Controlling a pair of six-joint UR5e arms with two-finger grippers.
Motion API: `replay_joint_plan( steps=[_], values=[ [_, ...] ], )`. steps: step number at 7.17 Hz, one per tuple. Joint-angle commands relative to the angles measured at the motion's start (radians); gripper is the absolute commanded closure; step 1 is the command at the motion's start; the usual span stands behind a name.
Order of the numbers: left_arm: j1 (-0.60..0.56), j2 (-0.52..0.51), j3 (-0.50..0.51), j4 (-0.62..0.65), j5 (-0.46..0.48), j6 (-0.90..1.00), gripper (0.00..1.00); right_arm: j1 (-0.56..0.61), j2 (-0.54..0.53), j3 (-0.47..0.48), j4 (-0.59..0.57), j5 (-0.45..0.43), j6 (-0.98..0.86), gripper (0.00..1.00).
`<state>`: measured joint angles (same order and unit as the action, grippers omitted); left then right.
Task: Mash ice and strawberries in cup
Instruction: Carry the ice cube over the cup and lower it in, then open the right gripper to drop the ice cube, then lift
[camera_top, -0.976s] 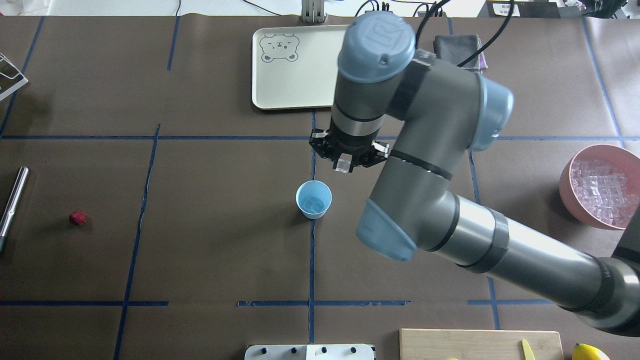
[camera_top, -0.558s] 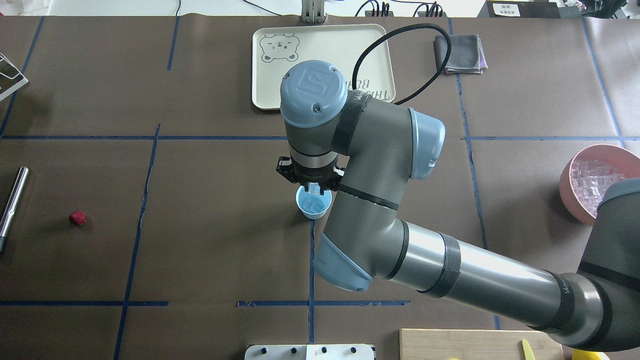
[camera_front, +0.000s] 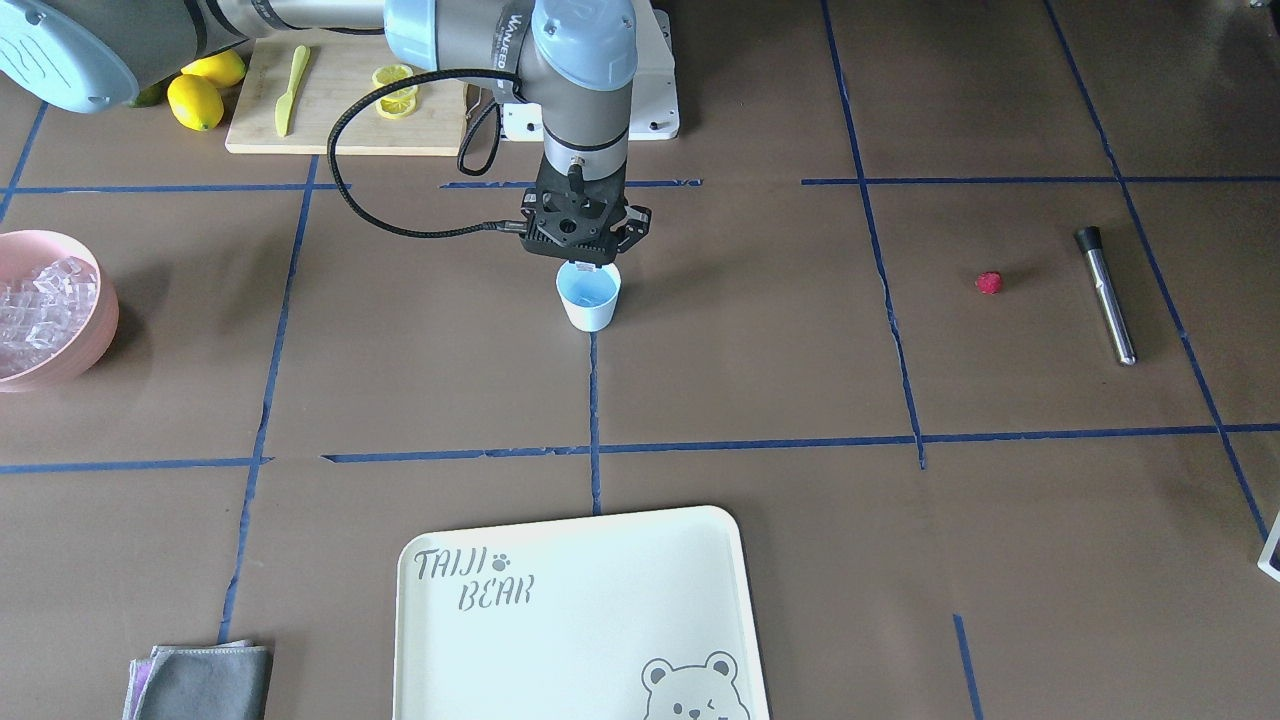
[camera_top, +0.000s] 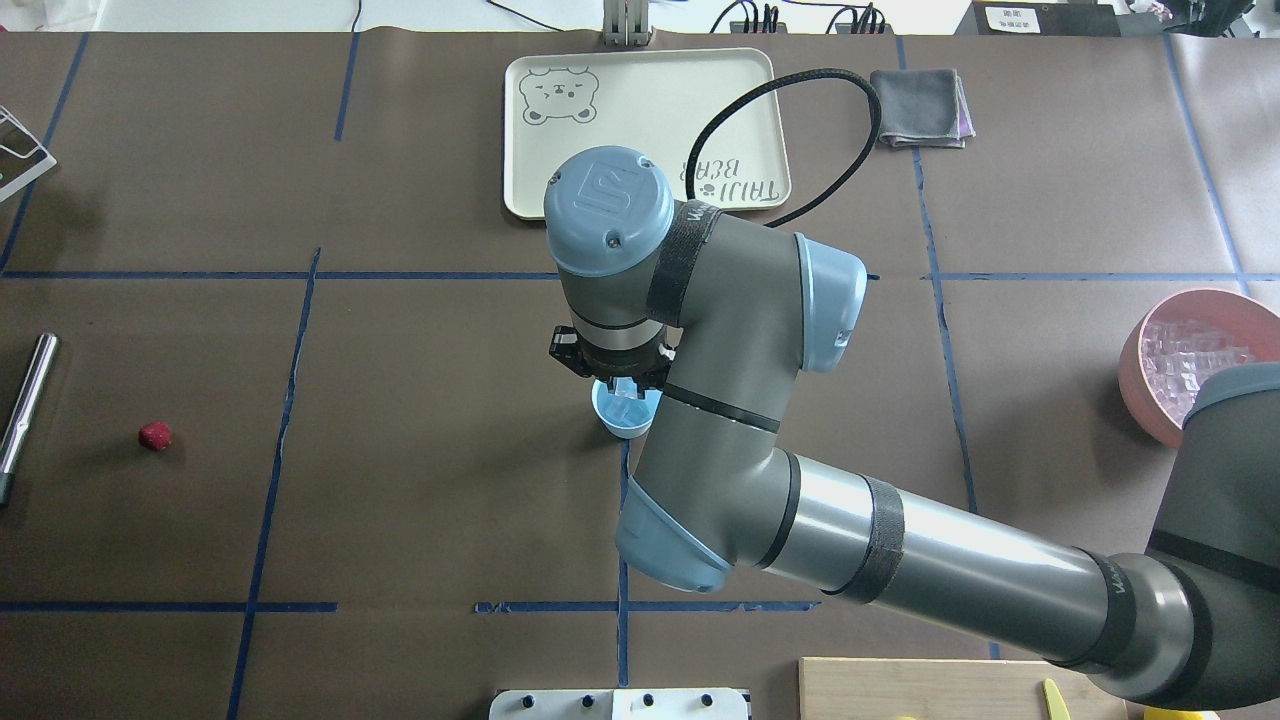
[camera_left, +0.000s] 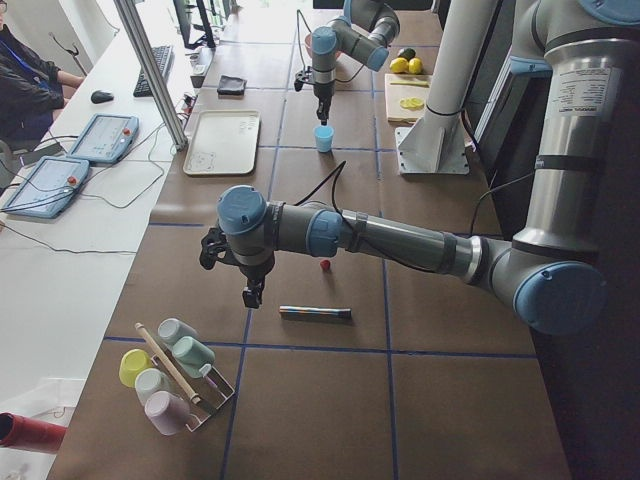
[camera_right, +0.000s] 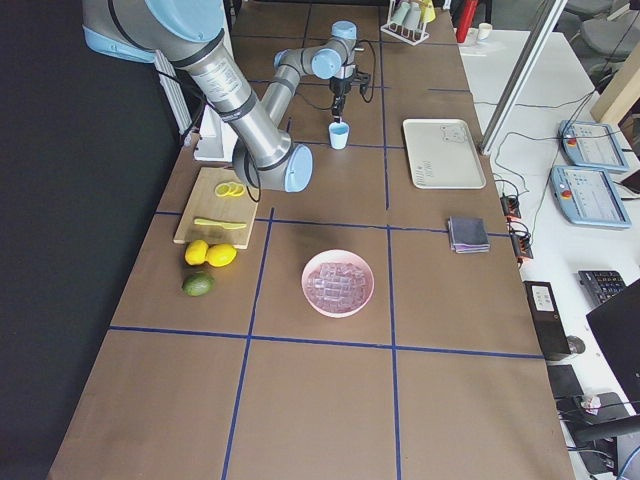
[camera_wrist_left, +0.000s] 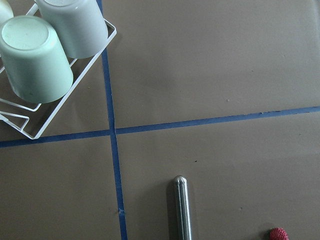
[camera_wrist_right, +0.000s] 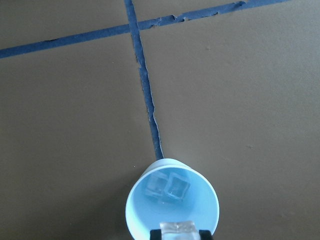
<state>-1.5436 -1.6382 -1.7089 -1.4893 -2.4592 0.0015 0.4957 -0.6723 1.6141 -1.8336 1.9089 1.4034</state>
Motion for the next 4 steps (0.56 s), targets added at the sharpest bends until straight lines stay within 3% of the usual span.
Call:
replay_joint_plan(
  steps=[1,2,4],
  values=[
    [-0.001,-0.002,0.002,0.0,0.0,0.0,0.0,0.0,-0.004,-0.003,0.02,0.001,0.002,0.75],
    [0.0,-0.002,0.002,0.0,0.002,0.0,0.0,0.0,-0.006,-0.003,0.02,0.001,0.002,0.67],
    [0.0,-0.002,0.003,0.0,0.0,0.0,0.0,0.001,-0.006,-0.003,0.02,-0.001,0.0,0.64]
  ],
)
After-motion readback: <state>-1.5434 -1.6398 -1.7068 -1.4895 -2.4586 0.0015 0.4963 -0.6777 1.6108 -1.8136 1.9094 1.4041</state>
